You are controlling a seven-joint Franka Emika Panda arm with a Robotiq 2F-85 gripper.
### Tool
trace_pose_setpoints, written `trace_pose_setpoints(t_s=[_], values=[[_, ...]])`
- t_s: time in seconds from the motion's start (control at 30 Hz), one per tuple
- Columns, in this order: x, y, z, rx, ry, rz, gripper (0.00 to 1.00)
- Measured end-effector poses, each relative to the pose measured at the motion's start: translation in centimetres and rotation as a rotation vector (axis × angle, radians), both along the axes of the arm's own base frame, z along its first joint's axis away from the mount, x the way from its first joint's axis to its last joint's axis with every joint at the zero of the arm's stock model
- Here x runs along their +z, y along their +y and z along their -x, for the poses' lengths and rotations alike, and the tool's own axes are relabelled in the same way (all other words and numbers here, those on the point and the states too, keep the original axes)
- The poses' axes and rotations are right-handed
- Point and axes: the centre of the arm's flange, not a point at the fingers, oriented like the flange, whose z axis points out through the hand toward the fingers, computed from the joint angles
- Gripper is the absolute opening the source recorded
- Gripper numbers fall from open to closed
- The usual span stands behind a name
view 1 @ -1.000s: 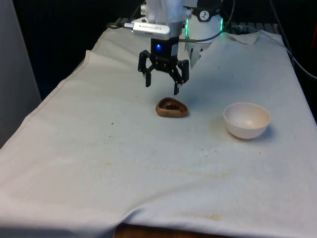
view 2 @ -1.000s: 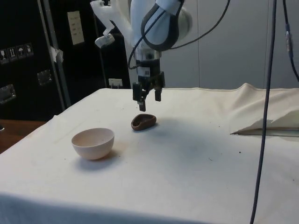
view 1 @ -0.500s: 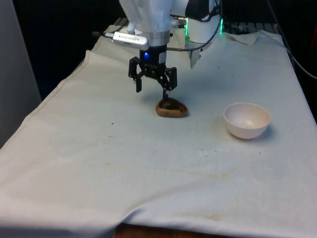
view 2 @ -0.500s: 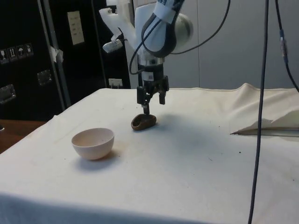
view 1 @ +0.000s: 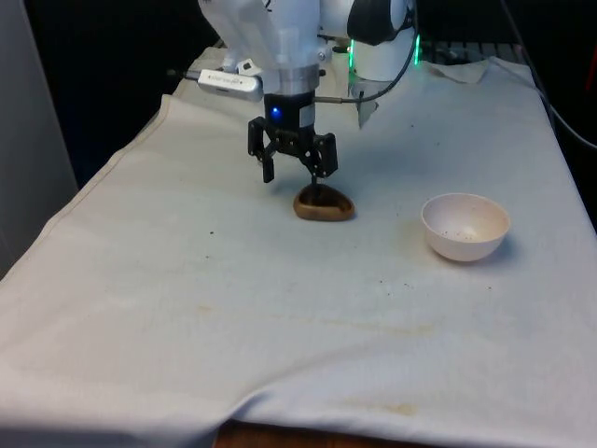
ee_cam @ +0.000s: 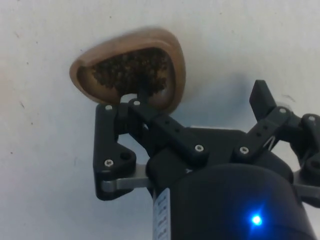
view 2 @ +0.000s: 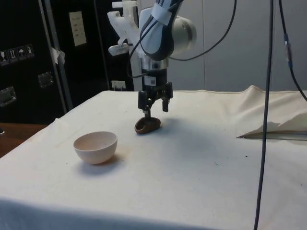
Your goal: Pour the coffee beans from the cup into the bowl.
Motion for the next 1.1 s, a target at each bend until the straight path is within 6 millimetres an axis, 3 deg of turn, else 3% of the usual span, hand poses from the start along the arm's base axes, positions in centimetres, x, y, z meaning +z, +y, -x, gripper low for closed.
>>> trace_pose_setpoints(t_s=[0.27,1.1], values=[[-0.82,-0.82,-0.57,-0.018,-0.001,-0.004,1.0],[-0.85,-0.86,-0.35,-0.019,0.003,-0.008,1.0]])
